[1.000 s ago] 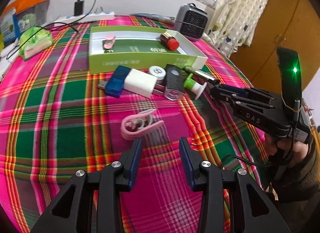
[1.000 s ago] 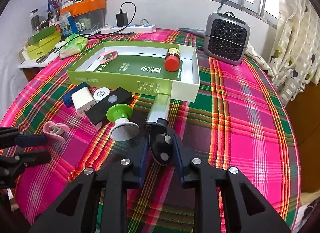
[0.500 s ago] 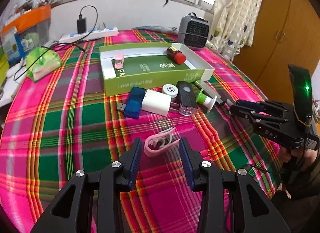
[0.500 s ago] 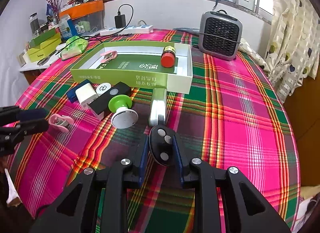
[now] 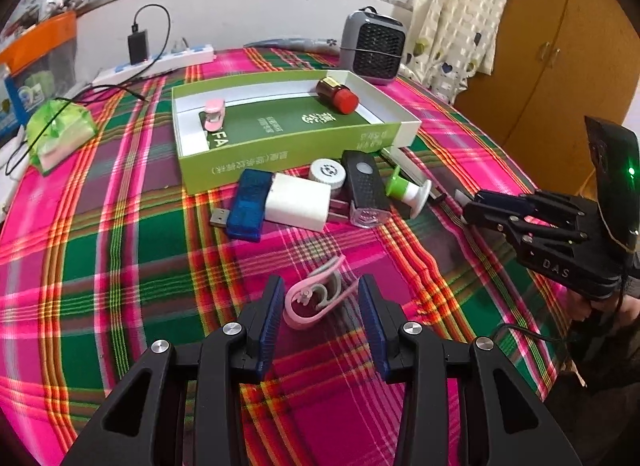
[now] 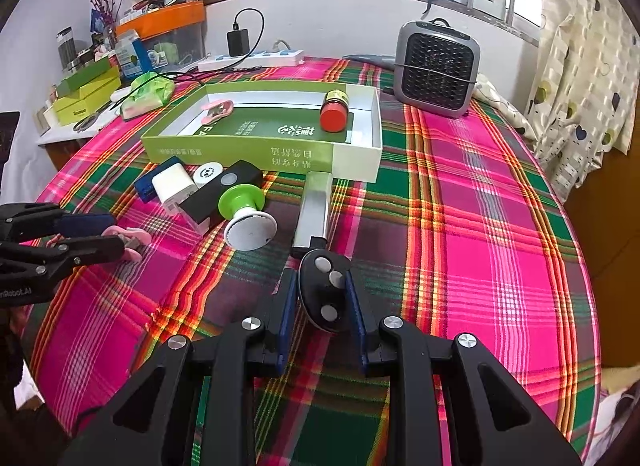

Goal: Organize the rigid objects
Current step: 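Close the left tool on the pink plastic clip while the right tool holds the gadget, then lift the pink clip with the left tool while the right tool holds the gadget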

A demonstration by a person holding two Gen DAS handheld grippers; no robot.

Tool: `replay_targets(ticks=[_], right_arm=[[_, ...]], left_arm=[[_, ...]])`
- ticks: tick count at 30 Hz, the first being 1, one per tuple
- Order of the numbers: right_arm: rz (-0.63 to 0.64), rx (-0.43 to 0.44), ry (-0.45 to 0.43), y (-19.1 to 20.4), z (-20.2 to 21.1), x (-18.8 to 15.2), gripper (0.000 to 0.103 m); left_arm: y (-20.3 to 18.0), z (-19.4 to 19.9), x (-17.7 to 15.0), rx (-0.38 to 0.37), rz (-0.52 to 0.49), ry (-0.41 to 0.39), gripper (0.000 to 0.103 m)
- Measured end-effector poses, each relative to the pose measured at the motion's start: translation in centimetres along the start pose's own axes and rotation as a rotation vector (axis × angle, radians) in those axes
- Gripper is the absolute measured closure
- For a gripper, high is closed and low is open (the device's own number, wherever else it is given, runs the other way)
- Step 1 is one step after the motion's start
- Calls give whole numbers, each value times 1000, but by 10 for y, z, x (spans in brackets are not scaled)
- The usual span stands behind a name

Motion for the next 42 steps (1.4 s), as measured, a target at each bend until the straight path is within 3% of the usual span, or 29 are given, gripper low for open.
replay_targets(ticks=[14, 29, 42], right_arm=[[-3, 12, -6, -1, 4, -2, 77], [-5, 21, -8, -1, 3, -4, 77], [-6, 28, -13, -1, 1, -3, 78]], left_arm=[[-24, -6, -11, -18, -27, 27, 66], [-13, -16, -6, 92, -11, 29, 66], [-11, -18, -3, 119, -10, 17, 66]])
Point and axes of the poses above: each gripper's, at about its wrist camera, not at the fingertips, and z roughly against the way its jaws point, y to its left, x to its top, the point moved 10 cm from there along -z, roughly the way its jaws point, and after that the axes turned 14 degrees about -x, right-handed, at the moved point
